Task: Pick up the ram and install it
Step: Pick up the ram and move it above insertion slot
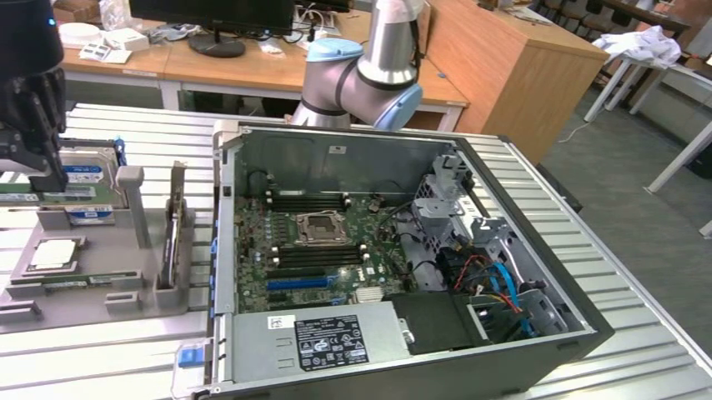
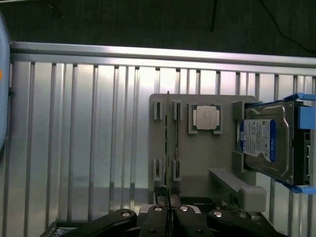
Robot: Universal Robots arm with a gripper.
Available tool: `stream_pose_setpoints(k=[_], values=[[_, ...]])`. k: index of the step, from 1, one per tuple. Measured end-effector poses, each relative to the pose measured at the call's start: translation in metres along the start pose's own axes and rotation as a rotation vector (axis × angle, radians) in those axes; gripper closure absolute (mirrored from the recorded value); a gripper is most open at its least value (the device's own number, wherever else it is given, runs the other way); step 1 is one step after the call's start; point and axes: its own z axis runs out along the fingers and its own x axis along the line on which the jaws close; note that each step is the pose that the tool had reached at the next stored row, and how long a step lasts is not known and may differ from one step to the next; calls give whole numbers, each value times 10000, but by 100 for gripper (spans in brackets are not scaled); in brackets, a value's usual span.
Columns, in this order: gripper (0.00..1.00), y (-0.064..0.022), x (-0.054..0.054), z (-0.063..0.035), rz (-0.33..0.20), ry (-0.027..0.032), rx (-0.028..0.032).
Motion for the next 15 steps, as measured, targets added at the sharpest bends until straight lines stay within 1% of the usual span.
stream_pose_setpoints(k=[5,15], values=[[88,-121,3,-3,2,-1,-56],[88,-286,6,-6,4,-2,-122]])
